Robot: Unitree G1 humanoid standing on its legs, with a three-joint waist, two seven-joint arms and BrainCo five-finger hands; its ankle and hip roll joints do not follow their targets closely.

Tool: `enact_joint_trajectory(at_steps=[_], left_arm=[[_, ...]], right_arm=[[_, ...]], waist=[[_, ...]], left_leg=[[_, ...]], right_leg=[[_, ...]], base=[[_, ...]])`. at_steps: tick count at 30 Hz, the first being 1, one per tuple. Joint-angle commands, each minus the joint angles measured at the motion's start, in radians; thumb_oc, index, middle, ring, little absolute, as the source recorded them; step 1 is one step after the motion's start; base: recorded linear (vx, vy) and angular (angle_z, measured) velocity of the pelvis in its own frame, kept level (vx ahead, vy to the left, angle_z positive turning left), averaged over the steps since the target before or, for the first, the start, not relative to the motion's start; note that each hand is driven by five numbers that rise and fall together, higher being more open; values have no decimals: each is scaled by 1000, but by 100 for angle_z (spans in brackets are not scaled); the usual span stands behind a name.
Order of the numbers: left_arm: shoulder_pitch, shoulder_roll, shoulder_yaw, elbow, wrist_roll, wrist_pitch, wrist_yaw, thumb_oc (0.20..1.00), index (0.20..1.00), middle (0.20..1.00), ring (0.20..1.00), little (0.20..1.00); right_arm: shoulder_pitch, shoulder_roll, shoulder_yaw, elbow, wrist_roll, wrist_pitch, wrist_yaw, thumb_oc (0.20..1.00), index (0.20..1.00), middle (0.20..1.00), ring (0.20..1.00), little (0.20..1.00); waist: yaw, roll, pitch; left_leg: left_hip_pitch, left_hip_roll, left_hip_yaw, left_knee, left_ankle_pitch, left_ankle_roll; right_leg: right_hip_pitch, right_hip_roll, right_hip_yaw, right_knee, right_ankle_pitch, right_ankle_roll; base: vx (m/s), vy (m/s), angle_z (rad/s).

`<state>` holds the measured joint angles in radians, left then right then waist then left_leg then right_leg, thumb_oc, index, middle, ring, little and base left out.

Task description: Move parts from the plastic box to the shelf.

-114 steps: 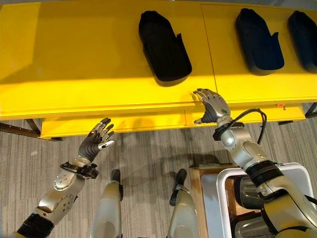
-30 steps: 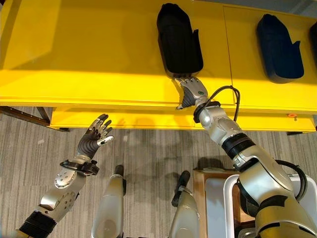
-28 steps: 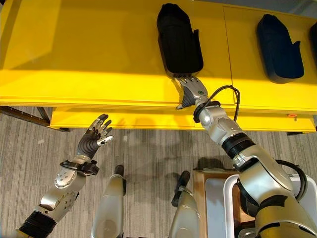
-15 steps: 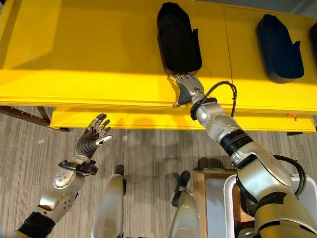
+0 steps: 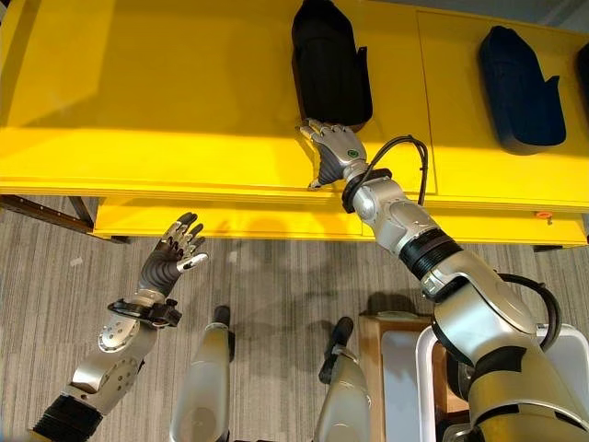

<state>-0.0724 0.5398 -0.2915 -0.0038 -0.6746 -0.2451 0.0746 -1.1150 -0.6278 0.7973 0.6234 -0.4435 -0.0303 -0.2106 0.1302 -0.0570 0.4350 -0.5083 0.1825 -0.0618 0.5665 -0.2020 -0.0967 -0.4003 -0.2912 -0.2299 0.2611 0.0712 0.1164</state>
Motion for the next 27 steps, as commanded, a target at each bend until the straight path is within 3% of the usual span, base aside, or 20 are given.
enact_joint_trajectory(at_steps=[1,12,17,21,24,27], left_arm=[[10,35,14,-57,28,-59,4,1000,1000,1000,1000,1000],[10,17,28,-51,39,-51,15,1000,1000,1000,1000,1000],[23,9,40,-50,55,-43,13,1000,1000,1000,1000,1000],[31,1,44,-41,60,-40,9,1000,1000,1000,1000,1000],[42,-18,43,-17,68,-28,-3,1000,1000,1000,1000,1000],[49,-27,46,-6,75,-25,-8,1000,1000,1000,1000,1000]], right_arm=[[-132,1,-19,-4,43,-26,-37,1000,1000,1000,1000,1000],[53,-70,-215,-342,275,-113,-54,1000,1000,1000,1000,1000],[268,-81,-363,-586,398,-179,-41,1000,1000,1000,1000,1000],[421,-45,-427,-702,482,-219,-12,1000,1000,1000,1000,1000],[649,63,-480,-799,656,-259,60,1000,1000,1000,1000,1000],[724,85,-496,-824,696,-265,85,1000,1000,1000,1000,1000]], waist=[[27,-3,3],[-2,-14,-1],[-28,-16,-10],[-44,-13,-22],[-70,-6,-46],[-85,-3,-62]], left_leg=[[2,-16,-3,-56,95,21],[10,-12,6,-58,96,20],[32,-4,14,-74,104,19],[62,3,18,-90,108,15],[130,16,24,-138,125,3],[166,28,28,-172,141,-3]], right_leg=[[19,-32,69,260,-149,19],[20,-28,81,258,-148,20],[26,-25,87,252,-145,22],[47,-23,90,243,-147,25],[106,-17,85,211,-148,28],[133,-13,80,189,-148,30]], base=[[0,0,0],[1,-1,-1],[6,-9,-6],[24,-24,-10],[48,-58,-12],[57,-56,-13]])
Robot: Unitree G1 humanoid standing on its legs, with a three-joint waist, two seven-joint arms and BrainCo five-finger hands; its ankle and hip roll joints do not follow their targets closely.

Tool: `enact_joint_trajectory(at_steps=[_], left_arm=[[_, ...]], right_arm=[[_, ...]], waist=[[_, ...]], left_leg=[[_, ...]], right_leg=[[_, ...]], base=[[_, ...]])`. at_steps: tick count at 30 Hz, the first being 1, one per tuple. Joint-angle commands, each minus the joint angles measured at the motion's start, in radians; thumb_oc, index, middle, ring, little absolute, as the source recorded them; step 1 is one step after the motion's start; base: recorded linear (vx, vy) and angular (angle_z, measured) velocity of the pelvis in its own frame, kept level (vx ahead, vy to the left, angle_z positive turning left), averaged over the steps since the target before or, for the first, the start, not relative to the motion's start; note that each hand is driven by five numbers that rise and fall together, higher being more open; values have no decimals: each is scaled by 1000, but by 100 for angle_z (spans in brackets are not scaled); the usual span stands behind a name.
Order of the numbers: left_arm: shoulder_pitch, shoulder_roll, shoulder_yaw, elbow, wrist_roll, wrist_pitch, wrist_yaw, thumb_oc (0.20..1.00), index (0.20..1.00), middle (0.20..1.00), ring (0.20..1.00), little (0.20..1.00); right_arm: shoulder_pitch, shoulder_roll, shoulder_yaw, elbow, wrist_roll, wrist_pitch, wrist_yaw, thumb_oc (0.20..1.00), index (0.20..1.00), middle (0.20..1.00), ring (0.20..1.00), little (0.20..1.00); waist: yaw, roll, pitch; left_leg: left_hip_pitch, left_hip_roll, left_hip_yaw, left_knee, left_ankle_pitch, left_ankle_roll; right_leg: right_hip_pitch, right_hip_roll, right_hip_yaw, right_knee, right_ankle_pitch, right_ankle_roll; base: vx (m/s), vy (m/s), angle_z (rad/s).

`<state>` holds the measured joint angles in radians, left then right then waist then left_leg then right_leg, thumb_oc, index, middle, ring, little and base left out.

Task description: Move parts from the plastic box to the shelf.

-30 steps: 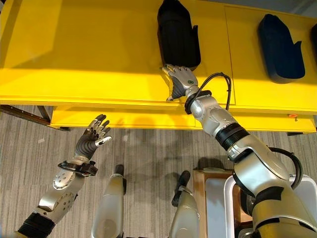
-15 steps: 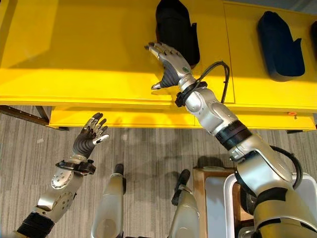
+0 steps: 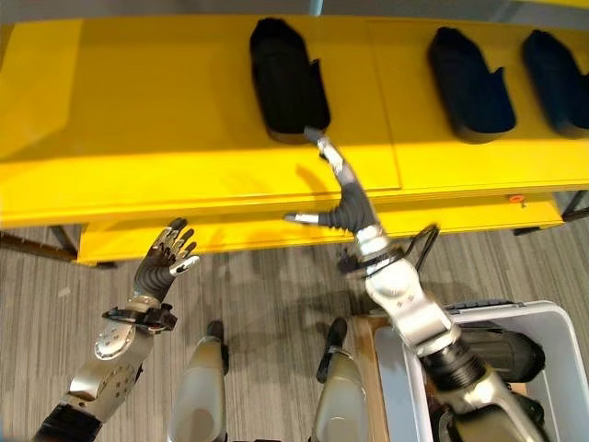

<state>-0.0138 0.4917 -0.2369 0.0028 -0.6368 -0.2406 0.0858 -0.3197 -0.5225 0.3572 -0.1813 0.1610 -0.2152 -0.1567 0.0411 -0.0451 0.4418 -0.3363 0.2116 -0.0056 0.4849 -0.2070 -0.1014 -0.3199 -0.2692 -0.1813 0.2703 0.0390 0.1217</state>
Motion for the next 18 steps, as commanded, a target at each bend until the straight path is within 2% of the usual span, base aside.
enact_joint_trajectory(at_steps=[1,2,6,10,14,15,18], left_arm=[[-2,16,-5,-11,39,-27,-23,1000,1000,1000,1000,1000],[11,-3,8,6,40,-28,-24,1000,1000,1000,1000,1000],[31,-27,21,31,46,-21,-28,1000,1000,1000,1000,1000],[50,-62,28,43,59,-23,-33,1000,1000,1000,1000,1000],[70,-109,36,65,71,-21,-39,1000,1000,1000,1000,1000],[82,-123,48,68,68,-23,-39,1000,1000,1000,1000,1000],[92,-142,50,69,73,-25,-46,1000,1000,1000,1000,1000]], right_arm=[[-32,-10,-66,-25,104,-77,40,1000,1000,1000,1000,1000],[71,52,-65,1,196,-77,64,1000,1000,1000,1000,1000],[165,62,-70,-20,227,-68,88,1000,1000,1000,1000,1000],[255,75,-124,-16,225,-72,80,1000,1000,1000,1000,1000],[319,71,-163,-1,209,-77,69,1000,1000,1000,1000,1000],[325,67,-173,5,206,-80,67,1000,1000,1000,1000,1000],[345,64,-182,16,213,-82,64,1000,1000,1000,1000,1000]], waist=[[0,-11,-79],[-20,0,-114],[-34,12,-151],[-58,39,-208],[-76,80,-260],[-77,91,-267],[-78,96,-268]], left_leg=[[19,5,-27,-117,157,-2],[81,28,-12,-199,197,-13],[163,57,8,-307,249,-24],[232,99,27,-405,308,-40],[276,145,45,-463,413,-61],[279,155,38,-464,457,-65],[258,152,31,-442,527,-65]], right_leg=[[71,-30,28,164,-116,25],[105,-11,21,128,-118,28],[150,17,14,88,-121,28],[187,52,7,53,-137,17],[217,118,18,18,-158,-20],[224,141,28,0,-158,-32],[260,165,21,-76,-139,-58]], base=[[127,-104,-5],[104,-85,-8],[69,-87,-17],[43,-87,-4],[24,-144,-17],[5,-137,-30],[9,-185,-29]])
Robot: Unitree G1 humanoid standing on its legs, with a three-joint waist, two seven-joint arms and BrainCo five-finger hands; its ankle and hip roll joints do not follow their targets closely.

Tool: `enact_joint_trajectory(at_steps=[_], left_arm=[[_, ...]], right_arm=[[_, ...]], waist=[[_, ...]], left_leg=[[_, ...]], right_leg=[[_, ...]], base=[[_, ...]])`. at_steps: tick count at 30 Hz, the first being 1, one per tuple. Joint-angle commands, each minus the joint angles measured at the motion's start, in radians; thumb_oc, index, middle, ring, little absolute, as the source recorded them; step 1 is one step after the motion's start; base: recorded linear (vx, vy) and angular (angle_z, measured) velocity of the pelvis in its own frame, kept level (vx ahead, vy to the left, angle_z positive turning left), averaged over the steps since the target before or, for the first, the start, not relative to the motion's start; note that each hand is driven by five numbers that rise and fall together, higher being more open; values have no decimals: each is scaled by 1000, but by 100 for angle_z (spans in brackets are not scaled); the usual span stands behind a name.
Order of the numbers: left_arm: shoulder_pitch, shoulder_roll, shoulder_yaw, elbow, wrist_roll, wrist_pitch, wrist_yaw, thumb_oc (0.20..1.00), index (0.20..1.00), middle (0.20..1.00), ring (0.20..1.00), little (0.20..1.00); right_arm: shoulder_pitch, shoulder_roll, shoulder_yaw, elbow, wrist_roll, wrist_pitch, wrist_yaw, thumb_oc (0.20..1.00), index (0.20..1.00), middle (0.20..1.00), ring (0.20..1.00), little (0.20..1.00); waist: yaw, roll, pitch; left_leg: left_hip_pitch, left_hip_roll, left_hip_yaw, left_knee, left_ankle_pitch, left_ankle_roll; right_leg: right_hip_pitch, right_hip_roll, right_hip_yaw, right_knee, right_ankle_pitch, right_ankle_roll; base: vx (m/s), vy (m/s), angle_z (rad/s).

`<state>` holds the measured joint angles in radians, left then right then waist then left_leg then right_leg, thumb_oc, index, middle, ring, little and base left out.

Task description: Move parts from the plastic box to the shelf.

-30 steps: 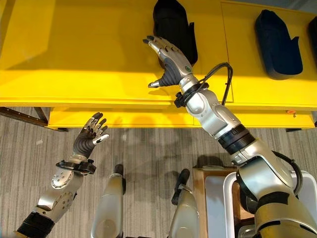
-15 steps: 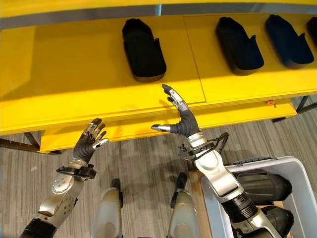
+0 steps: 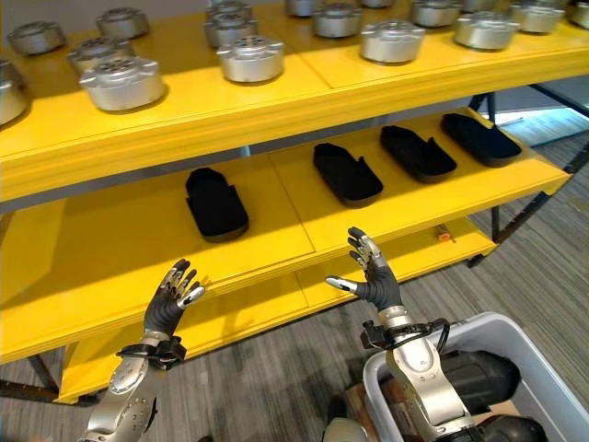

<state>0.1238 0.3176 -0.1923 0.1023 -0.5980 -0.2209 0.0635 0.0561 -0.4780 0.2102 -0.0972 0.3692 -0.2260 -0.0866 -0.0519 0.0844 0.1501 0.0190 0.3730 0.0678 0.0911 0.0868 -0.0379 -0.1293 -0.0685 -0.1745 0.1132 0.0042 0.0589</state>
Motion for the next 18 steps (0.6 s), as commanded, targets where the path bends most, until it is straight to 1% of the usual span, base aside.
enact_joint_trajectory(at_steps=[1,2,3,4,5,6,7,9,10,11,13,14,15,17,18], left_arm=[[-46,29,3,-24,38,-45,-30,1000,1000,1000,1000,1000],[-46,23,0,-23,39,-45,-33,1000,1000,1000,1000,1000],[-33,25,9,-35,51,-47,-30,1000,1000,1000,1000,1000],[-22,23,21,-53,65,-44,-30,1000,1000,1000,1000,1000],[-17,24,29,-60,73,-46,-32,1000,1000,1000,1000,1000],[-17,24,30,-60,73,-46,-32,1000,1000,1000,1000,1000],[-7,24,31,-68,67,-53,-44,1000,1000,1000,1000,1000],[-16,27,27,-59,68,-57,-42,1000,1000,1000,1000,1000],[-5,37,35,-59,67,-56,-36,1000,1000,1000,1000,1000],[0,44,34,-61,69,-55,-37,1000,1000,1000,1000,1000],[0,48,39,-63,67,-54,-33,1000,1000,1000,1000,1000],[-1,54,37,-63,68,-52,-31,1000,1000,1000,1000,1000],[-2,53,37,-63,68,-52,-31,1000,1000,1000,1000,1000],[-9,57,31,-66,70,-50,-25,1000,1000,1000,1000,1000],[-11,59,31,-64,71,-49,-26,1000,1000,1000,1000,1000]], right_arm=[[-19,13,-37,-66,6,-68,-1,1000,1000,1000,1000,1000],[-16,13,-35,-63,0,-59,4,1000,1000,1000,1000,1000],[-21,23,-21,-51,3,-57,19,1000,1000,1000,1000,1000],[-39,45,0,-23,23,-56,30,1000,1000,1000,1000,1000],[-60,58,12,-7,35,-50,39,1000,1000,1000,1000,1000],[-61,59,13,-7,36,-50,40,1000,1000,1000,1000,1000],[-67,73,28,-8,58,-37,68,1000,1000,1000,1000,1000],[-61,84,29,-15,53,-32,65,1000,1000,1000,1000,1000],[-53,89,29,-20,70,-28,77,1000,1000,1000,1000,1000],[-55,91,41,-16,62,-19,85,1000,1000,1000,1000,1000],[-58,95,54,-10,74,-9,91,1000,1000,1000,1000,1000],[-56,93,59,-13,76,-1,99,1000,1000,1000,1000,1000],[-56,93,59,-13,76,0,99,1000,1000,1000,1000,1000],[-54,95,62,-14,72,5,102,1000,1000,1000,1000,1000],[-55,95,65,-15,72,9,104,1000,1000,1000,1000,1000]], waist=[[6,-46,25],[9,-61,24],[39,-77,22],[75,-91,16],[96,-98,13],[95,-99,14],[95,-106,1],[98,-110,-3],[94,-120,-11],[95,-127,-13],[96,-133,-12],[91,-139,-14],[93,-139,-14],[80,-145,-13],[81,-146,-11]], left_leg=[[-118,-42,-11,-14,189,-106],[-123,-127,-14,6,90,-77],[-136,-265,-137,12,-12,-52],[-153,-397,-309,13,-55,-24],[-171,-483,-429,25,-62,-1],[-172,-485,-429,29,-64,-1],[-167,-488,-421,20,-69,17],[-149,-489,-402,4,-68,30],[-130,-482,-369,-16,-76,47],[-113,-480,-337,-32,-80,61],[-103,-475,-304,-40,-85,70],[-91,-475,-283,-44,-94,80],[-91,-475,-282,-44,-94,80],[-81,-477,-257,-49,-102,91],[-78,-477,-249,-50,-103,94]], right_leg=[[94,-41,2,44,-93,-1],[114,-52,1,-5,-75,3],[118,-55,28,-39,-50,5],[107,-33,75,-55,-28,6],[100,-12,126,-63,-20,4],[100,-13,126,-62,-22,5],[97,-1,168,-65,-16,16],[104,-6,180,-66,-15,20],[100,-9,199,-59,-11,31],[95,-10,232,-52,-2,40],[86,-13,253,-46,4,51],[80,-16,274,-41,8,60],[80,-16,275,-41,8,60],[67,-20,296,-27,13,73],[62,-21,303,-20,15,77]], base=[[37,-191,19],[75,-162,78],[94,-119,58],[115,-82,17],[83,-41,-146],[131,100,-199],[106,173,-193],[130,217,-150],[143,258,-122],[125,250,-38],[68,192,-68],[58,138,-92],[50,141,-46],[25,121,-17],[24,129,-23]])
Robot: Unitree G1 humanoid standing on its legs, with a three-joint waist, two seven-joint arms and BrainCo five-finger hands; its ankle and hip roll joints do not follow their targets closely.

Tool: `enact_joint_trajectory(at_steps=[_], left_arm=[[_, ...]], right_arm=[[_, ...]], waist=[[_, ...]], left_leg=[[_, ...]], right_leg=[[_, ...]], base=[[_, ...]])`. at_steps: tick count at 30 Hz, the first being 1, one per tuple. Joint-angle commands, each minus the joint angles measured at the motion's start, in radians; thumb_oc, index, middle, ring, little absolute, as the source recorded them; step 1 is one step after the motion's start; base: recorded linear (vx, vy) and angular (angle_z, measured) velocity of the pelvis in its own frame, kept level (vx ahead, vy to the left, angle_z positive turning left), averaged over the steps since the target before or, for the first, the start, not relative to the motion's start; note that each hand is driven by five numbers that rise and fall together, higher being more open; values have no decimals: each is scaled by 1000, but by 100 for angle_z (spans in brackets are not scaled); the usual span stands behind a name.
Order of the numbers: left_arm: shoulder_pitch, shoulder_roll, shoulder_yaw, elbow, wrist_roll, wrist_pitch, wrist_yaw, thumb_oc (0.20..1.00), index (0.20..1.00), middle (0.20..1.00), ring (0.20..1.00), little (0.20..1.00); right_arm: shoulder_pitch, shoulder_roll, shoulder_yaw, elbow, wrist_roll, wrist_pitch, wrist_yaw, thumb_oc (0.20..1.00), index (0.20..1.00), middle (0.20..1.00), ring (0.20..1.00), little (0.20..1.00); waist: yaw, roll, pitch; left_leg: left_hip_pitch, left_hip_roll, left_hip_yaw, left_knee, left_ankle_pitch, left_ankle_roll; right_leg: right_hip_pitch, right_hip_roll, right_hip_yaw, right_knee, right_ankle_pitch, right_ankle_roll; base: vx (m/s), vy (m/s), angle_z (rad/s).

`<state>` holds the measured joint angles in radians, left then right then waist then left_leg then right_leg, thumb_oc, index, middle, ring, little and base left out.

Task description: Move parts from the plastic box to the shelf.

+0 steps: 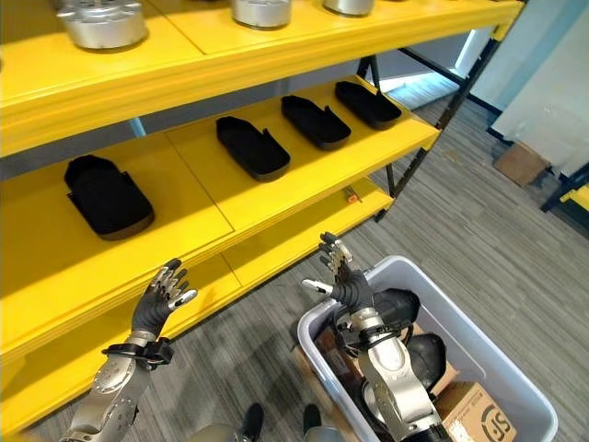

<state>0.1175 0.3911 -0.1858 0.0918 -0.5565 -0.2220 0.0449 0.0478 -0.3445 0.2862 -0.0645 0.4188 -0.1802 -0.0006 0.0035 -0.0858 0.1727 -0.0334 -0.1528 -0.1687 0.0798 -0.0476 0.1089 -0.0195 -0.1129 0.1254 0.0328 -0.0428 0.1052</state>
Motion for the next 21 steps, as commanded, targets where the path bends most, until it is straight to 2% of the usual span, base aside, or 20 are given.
enact_joint_trajectory(at_steps=[1,7,11,14,15,16,17,18,19,20,21], left_arm=[[-8,-14,21,-55,30,-46,-7,1000,1000,1000,1000,1000],[-15,-10,4,-54,47,-38,-3,1000,1000,1000,1000,1000],[-22,-11,-8,-50,52,-36,-5,1000,1000,1000,1000,1000],[-35,-8,-14,-45,57,-39,5,1000,1000,1000,1000,1000],[-41,-4,-11,-44,58,-41,10,1000,1000,1000,1000,1000],[-33,0,-1,-55,54,-41,13,1000,1000,1000,1000,1000],[-33,0,-1,-55,54,-41,13,1000,1000,1000,1000,1000],[-26,-1,6,-63,48,-40,15,1000,1000,1000,1000,1000],[-15,-7,22,-64,40,-34,12,1000,1000,1000,1000,1000],[-12,-8,31,-68,39,-33,12,1000,1000,1000,1000,1000],[-6,-10,40,-68,38,-32,11,1000,1000,1000,1000,1000]], right_arm=[[-50,-35,-7,-46,22,-34,17,1000,1000,1000,1000,1000],[-36,-27,7,-51,49,-20,27,1000,1000,1000,1000,1000],[-24,-30,8,-60,49,-18,27,1000,1000,1000,1000,1000],[-31,-25,17,-64,46,-20,22,1000,1000,1000,1000,1000],[-37,-24,21,-63,42,-19,21,1000,1000,1000,1000,1000],[-42,-19,26,-57,37,-22,18,1000,1000,1000,1000,1000],[-43,-19,26,-57,37,-22,18,1000,1000,1000,1000,1000],[-48,-16,29,-48,31,-22,14,1000,1000,1000,1000,1000],[-87,-3,45,-12,13,-14,3,1000,1000,1000,1000,1000],[-97,-2,48,-5,6,-11,5,1000,1000,1000,1000,1000],[-99,2,49,-5,7,-8,7,1000,1000,1000,1000,1000]], waist=[[23,21,-32],[-12,-1,-23],[-28,-6,-15],[-34,-7,4],[-26,-5,16],[-3,9,30],[-5,9,29],[8,13,29],[28,11,18],[35,6,15],[36,0,14]], left_leg=[[-22,49,-2,-41,30,-49],[16,47,62,-73,17,-25],[25,50,92,-85,15,-22],[24,59,132,-84,10,-20],[24,69,154,-80,7,-24],[37,96,199,-73,-8,-35],[35,95,197,-73,-5,-35],[42,110,224,-75,-10,-42],[71,135,299,-88,-24,-53],[76,135,313,-89,-28,-54],[82,132,319,-88,-32,-51]], right_leg=[[-54,24,13,69,64,36],[-85,25,79,90,92,62],[-101,29,105,95,110,71],[-137,27,83,116,128,80],[-150,13,30,129,129,83],[-133,-63,-178,138,106,60],[-133,-63,-179,135,109,60],[-117,-113,-293,134,108,49],[-121,-209,-449,121,165,58],[-119,-233,-469,112,197,72],[-121,-237,-462,109,218,80]], base=[[20,99,-27],[19,114,-44],[-10,51,-41],[-67,26,-39],[-89,-5,-73],[-61,-4,-76],[-47,-9,-109],[-27,-66,-114],[-13,-101,-135],[30,-131,-138],[115,-152,-172]])
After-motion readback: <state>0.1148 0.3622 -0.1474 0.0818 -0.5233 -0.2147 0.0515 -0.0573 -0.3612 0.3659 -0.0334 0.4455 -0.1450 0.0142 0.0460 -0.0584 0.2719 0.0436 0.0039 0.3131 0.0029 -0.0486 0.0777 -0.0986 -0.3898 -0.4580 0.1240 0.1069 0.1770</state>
